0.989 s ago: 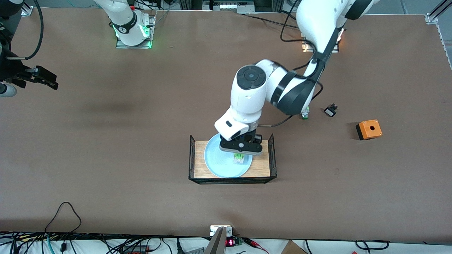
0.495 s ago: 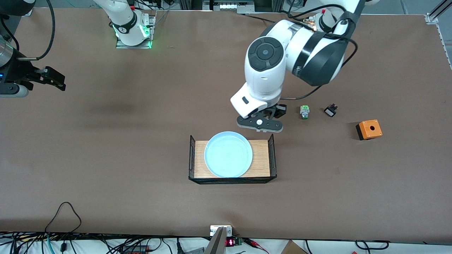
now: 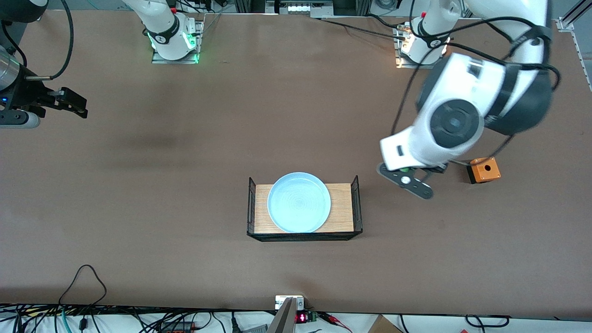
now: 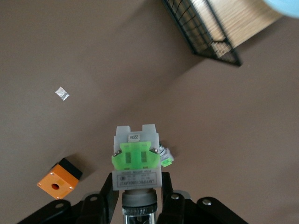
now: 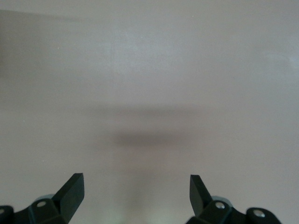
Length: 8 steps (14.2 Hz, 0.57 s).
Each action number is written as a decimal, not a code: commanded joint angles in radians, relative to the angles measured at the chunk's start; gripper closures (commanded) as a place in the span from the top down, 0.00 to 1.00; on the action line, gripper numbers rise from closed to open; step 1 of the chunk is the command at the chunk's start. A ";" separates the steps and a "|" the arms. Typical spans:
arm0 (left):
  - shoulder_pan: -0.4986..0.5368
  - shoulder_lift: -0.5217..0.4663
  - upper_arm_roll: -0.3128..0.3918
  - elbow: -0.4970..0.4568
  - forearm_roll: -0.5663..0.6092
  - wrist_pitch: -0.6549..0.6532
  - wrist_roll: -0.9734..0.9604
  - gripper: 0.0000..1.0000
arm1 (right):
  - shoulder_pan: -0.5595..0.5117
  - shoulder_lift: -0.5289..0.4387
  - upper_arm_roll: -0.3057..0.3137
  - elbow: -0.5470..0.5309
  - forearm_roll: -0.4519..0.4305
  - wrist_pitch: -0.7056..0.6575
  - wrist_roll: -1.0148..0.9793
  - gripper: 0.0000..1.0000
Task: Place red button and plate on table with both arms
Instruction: 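Carry the green switch with the left gripper beside the orange box, then lower the switch with the left gripper while the right gripper reaches the plate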
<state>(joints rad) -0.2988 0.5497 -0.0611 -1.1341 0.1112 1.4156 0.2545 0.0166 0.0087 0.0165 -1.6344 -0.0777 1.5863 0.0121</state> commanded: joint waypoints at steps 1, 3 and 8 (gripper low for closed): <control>0.101 -0.047 -0.016 -0.104 -0.016 0.051 0.191 0.24 | 0.043 0.000 0.006 0.013 0.003 -0.043 0.081 1.00; 0.168 -0.047 -0.016 -0.163 -0.016 0.098 0.335 0.24 | 0.106 0.004 0.008 0.013 0.001 -0.065 0.200 1.00; 0.303 -0.047 -0.014 -0.364 -0.015 0.344 0.603 0.22 | 0.216 0.022 0.008 0.015 0.153 -0.054 0.589 1.00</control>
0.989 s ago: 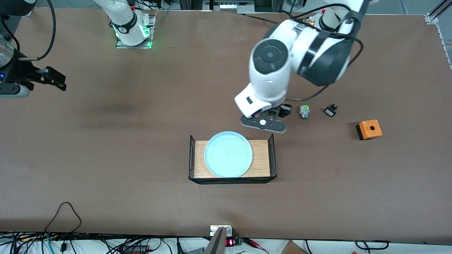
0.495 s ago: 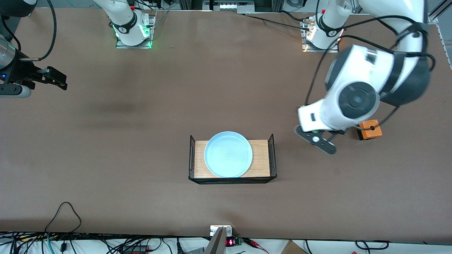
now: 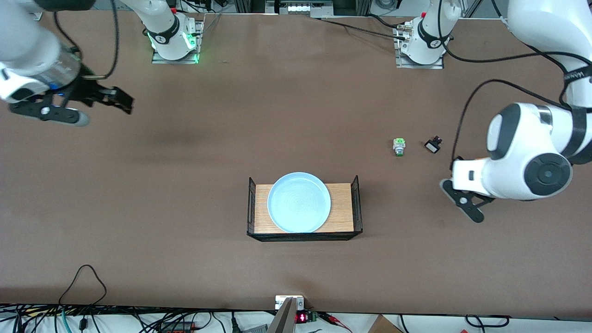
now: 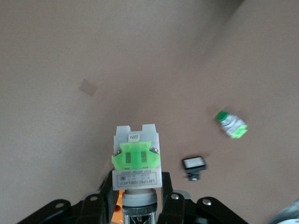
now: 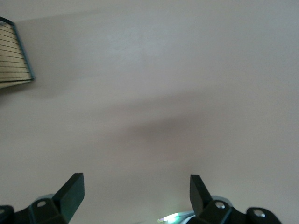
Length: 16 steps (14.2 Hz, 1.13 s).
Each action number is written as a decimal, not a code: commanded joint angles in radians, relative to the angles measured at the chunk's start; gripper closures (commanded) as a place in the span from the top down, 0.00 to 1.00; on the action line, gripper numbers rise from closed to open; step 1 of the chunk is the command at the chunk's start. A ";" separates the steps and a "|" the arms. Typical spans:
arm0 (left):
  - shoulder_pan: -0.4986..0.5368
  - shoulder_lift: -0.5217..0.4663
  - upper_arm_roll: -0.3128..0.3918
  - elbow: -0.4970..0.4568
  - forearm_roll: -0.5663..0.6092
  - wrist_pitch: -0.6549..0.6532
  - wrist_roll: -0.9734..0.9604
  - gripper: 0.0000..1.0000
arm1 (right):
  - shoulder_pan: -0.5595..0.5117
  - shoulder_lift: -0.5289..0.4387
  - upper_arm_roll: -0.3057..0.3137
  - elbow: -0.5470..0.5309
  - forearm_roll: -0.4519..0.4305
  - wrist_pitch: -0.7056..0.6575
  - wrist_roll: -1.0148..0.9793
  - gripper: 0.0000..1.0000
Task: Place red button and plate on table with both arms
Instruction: 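Lower the switch with the left gripper while the right gripper reaches the plate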
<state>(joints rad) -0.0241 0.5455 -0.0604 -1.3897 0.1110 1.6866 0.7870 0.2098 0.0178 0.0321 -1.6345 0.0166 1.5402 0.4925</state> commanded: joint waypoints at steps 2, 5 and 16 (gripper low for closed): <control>0.052 -0.041 -0.016 -0.182 -0.014 0.135 0.110 0.22 | 0.063 0.036 -0.008 0.015 0.107 0.021 0.132 1.00; 0.070 -0.038 -0.016 -0.294 -0.014 0.276 0.168 0.22 | 0.141 0.080 -0.008 0.013 0.115 0.072 0.165 1.00; 0.090 0.039 -0.016 -0.505 -0.014 0.643 0.256 0.26 | 0.316 0.234 -0.009 0.034 0.178 0.313 0.581 1.00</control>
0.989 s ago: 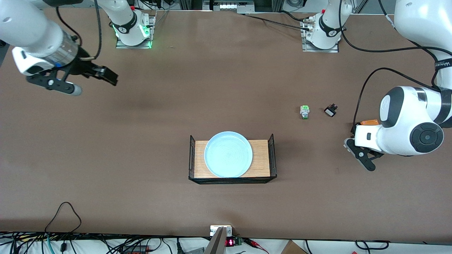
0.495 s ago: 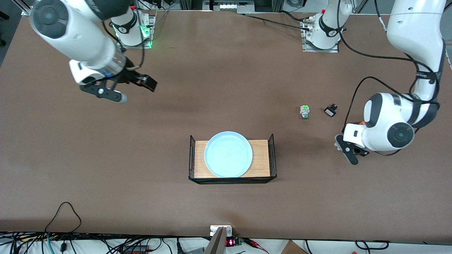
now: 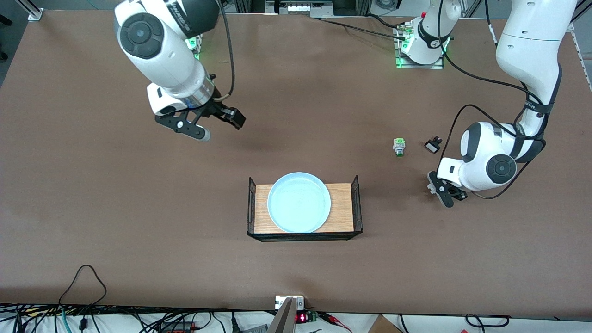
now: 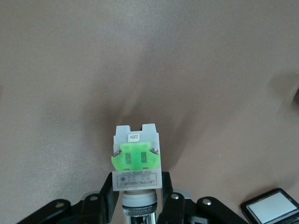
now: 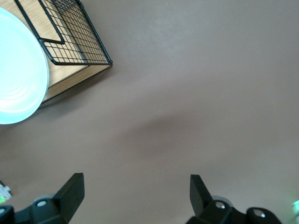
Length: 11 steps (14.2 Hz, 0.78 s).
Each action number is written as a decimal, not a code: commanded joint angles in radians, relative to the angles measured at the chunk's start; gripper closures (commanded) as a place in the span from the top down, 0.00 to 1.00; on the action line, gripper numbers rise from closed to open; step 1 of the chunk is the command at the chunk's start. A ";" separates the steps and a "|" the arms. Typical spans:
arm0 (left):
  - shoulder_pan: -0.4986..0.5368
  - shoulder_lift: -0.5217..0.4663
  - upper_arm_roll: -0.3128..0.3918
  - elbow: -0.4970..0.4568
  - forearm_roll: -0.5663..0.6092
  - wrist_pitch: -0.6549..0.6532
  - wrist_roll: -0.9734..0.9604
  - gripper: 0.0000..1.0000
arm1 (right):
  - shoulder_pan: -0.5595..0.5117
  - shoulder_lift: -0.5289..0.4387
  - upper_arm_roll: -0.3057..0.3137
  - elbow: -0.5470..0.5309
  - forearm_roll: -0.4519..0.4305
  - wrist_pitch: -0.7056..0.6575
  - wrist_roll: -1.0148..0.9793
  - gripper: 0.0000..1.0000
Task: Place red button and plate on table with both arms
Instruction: 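Lower the switch with the left gripper while the right gripper reaches the plate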
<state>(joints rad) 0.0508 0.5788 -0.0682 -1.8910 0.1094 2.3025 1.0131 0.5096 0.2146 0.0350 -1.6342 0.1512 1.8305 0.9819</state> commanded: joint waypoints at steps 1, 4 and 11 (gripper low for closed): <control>0.015 0.007 -0.008 -0.004 -0.013 0.028 0.030 0.40 | 0.018 0.063 -0.012 0.054 0.062 0.029 0.139 1.00; 0.014 0.004 -0.010 -0.004 -0.013 0.023 0.035 1.00 | 0.044 0.136 -0.014 0.105 0.068 0.070 0.268 1.00; 0.007 -0.100 -0.053 0.015 -0.013 -0.135 -0.019 1.00 | 0.078 0.304 -0.021 0.261 0.057 0.188 0.419 1.00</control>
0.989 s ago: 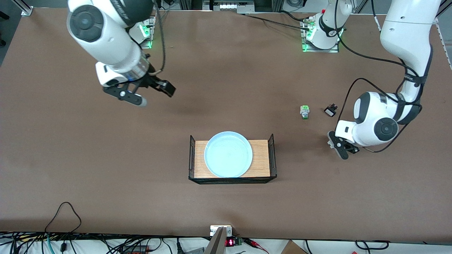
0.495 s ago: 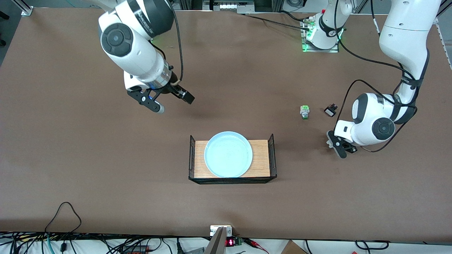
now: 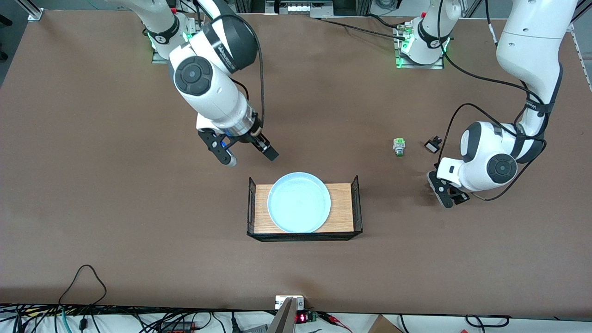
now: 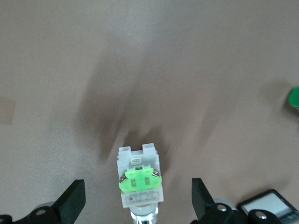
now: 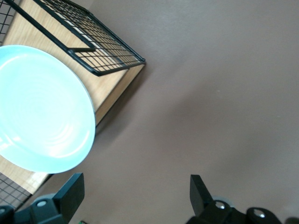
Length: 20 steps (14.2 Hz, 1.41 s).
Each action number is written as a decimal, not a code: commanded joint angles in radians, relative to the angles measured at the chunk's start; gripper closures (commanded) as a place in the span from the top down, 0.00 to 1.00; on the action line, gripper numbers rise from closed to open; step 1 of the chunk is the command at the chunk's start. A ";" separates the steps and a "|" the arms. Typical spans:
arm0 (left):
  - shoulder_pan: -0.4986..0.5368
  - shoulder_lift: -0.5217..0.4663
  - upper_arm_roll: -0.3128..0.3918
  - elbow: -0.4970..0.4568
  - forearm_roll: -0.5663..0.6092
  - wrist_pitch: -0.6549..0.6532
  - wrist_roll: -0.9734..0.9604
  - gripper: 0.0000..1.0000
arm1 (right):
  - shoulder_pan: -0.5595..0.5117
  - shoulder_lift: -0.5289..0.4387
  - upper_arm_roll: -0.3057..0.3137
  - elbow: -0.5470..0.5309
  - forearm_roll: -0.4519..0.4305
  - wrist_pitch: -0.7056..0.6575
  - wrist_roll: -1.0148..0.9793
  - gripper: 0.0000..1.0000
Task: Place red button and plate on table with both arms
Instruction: 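Lower the switch with the left gripper while the right gripper reaches the plate, then grip the plate rim with the right gripper while the left gripper withdraws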
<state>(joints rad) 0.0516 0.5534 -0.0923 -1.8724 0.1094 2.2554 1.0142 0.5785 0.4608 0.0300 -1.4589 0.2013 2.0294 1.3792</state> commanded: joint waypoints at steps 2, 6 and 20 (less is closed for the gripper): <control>0.005 -0.124 -0.041 0.018 -0.013 -0.186 -0.101 1.00 | 0.014 0.094 -0.018 0.109 0.001 0.052 0.024 1.00; 0.005 -0.159 -0.084 0.180 -0.014 -0.478 -0.319 1.00 | 0.014 0.131 -0.018 0.109 0.003 0.146 0.032 1.00; -0.044 -0.442 -0.019 0.376 -0.112 -0.892 -1.002 1.00 | 0.047 0.234 -0.065 0.104 0.010 0.347 0.107 1.00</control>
<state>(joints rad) 0.0122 0.2772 -0.1867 -1.3286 0.0898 1.3122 0.0318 0.6095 0.6722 -0.0121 -1.3830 0.2011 2.3590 1.4718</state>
